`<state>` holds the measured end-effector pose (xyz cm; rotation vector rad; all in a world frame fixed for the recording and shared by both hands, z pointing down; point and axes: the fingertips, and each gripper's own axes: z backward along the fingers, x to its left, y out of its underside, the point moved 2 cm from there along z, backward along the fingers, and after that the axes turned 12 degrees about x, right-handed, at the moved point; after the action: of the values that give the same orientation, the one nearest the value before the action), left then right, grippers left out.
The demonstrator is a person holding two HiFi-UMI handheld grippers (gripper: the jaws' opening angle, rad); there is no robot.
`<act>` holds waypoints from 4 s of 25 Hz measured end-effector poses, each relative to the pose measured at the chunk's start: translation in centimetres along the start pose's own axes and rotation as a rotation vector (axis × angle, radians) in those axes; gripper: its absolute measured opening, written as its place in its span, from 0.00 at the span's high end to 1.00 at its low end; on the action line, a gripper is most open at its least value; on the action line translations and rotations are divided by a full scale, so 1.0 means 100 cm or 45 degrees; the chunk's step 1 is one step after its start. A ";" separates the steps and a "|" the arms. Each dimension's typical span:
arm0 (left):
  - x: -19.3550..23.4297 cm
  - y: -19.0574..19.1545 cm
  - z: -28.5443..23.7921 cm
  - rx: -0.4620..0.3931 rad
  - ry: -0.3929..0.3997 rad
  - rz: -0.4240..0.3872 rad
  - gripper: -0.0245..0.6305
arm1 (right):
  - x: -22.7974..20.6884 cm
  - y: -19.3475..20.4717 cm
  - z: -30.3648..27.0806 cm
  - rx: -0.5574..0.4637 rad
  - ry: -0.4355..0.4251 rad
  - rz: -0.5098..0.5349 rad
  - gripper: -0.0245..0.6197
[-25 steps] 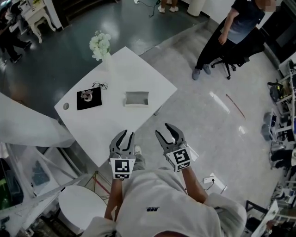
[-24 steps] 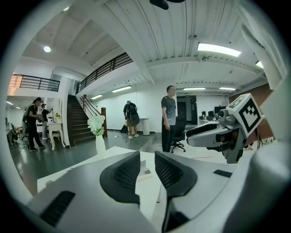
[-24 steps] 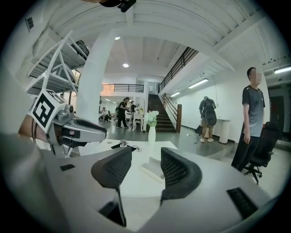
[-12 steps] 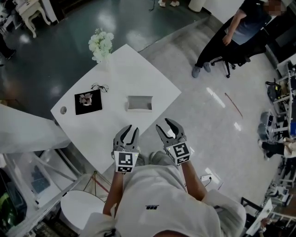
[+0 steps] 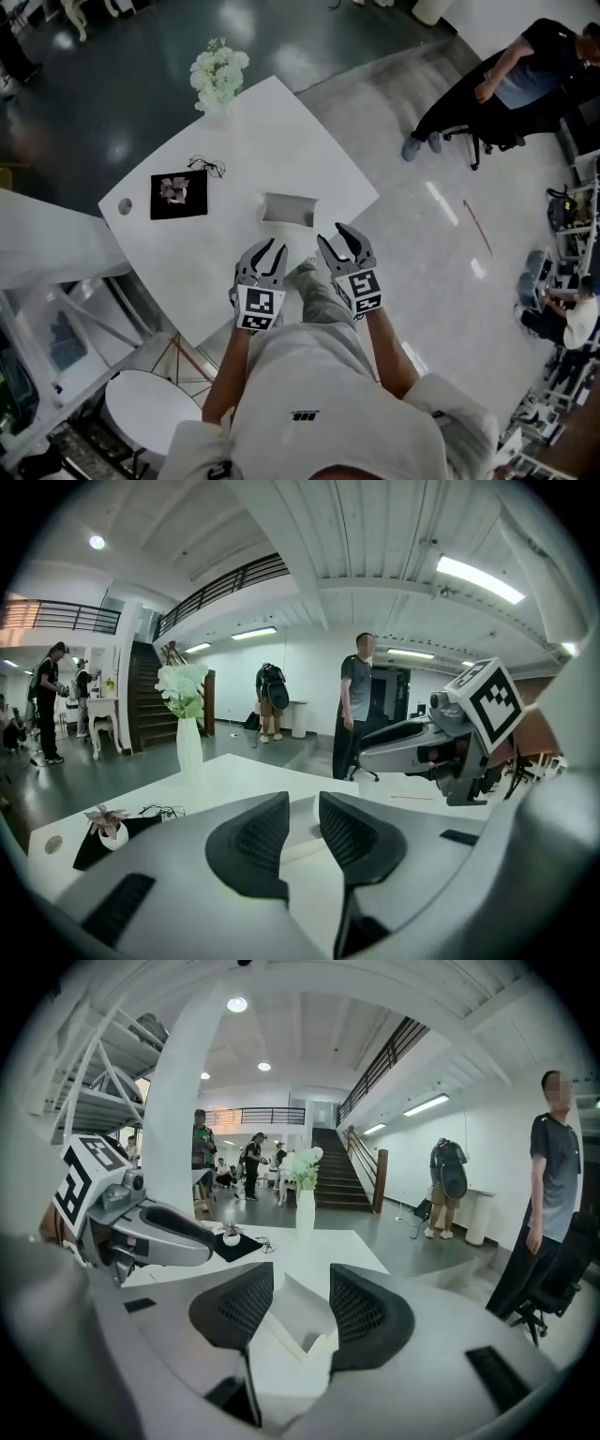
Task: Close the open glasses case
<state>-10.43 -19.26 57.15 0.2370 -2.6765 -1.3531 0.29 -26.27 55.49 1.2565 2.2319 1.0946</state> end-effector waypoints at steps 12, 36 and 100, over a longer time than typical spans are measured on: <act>0.017 0.014 -0.088 0.176 -0.146 0.179 0.79 | -0.047 0.001 -0.092 0.119 -0.287 0.139 0.67; 0.024 0.039 -0.188 0.356 -0.242 0.348 0.76 | -0.082 0.027 -0.207 0.316 -0.483 0.277 0.68; -0.001 0.093 -0.162 0.433 -0.077 0.346 0.76 | -0.016 0.071 -0.168 0.392 -0.414 0.330 0.67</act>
<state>-8.02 -26.52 74.19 -0.1342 -2.8464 -0.8395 -5.33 -33.07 71.53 1.7496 2.0788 0.5796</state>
